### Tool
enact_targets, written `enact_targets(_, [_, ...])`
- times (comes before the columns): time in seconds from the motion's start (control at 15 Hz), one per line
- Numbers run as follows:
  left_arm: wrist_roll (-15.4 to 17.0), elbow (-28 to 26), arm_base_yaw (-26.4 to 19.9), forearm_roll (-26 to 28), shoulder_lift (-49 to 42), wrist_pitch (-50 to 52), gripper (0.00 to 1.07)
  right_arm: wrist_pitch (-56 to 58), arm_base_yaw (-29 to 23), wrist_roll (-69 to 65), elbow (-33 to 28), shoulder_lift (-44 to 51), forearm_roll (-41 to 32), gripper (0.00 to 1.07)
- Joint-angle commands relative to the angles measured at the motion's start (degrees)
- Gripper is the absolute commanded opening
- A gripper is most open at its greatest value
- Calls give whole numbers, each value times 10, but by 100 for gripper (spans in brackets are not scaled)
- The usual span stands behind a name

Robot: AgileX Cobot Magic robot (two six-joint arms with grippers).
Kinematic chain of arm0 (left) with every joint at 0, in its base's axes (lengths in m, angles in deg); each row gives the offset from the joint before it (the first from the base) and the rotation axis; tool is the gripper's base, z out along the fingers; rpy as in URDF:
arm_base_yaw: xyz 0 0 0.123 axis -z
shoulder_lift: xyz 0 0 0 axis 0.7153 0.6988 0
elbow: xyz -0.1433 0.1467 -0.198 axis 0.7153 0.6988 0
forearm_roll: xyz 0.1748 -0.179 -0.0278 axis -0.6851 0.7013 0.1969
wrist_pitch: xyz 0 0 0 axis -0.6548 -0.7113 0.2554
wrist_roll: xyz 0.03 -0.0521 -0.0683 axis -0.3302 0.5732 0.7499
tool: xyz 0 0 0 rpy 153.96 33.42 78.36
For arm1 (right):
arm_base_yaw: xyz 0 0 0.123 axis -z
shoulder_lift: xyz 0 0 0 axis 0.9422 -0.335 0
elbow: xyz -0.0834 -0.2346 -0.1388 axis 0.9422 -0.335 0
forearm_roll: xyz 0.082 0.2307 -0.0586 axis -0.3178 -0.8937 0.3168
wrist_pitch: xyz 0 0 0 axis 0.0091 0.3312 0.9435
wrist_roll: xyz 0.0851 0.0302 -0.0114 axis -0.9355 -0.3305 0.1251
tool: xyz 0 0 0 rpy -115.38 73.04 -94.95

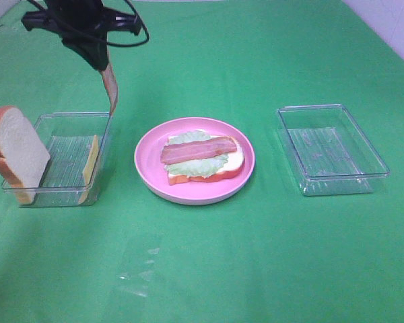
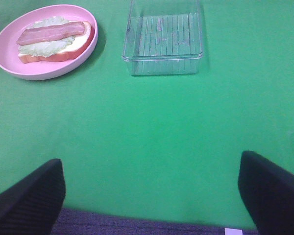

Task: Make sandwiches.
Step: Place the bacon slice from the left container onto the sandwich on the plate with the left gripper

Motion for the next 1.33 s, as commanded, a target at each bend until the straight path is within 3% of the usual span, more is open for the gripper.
enact_targets(0.07, [0,-2,3,48,-51,-58,0,-2,3,8,-1,18,-2,91])
enact_targets(0.27, [-19,-2,3,149,-72,-58,0,-2,3,8,-1,18,-2,91])
enact_targets(0.4, [-40,-2,10,246,-65,-58,0,-2,3,8,-1,18,-2,91])
enact_targets(0.47, [-76,-2,25,312,-54,-58,0,-2,3,8,-1,18,-2,91])
enact_targets(0.53, [-107,-2,40,331,-46,-56,0,-2,3,8,-1,18,-2,91])
enact_targets(0.73, [-150,-2,83,336,-24,-40,0,-2,3,8,-1,18,-2,91])
enact_targets(1.07, [-151,-2,131,336,42,-15,0,-2,3,8,-1,18,-2,91])
enact_targets(1.2, [-179,-2,136,335,91,9,0,-2,3,8,-1,18,-2,91])
enact_targets(1.33, [-182,-2,132,309,112,13,0,-2,3,8,-1,18,-2,91])
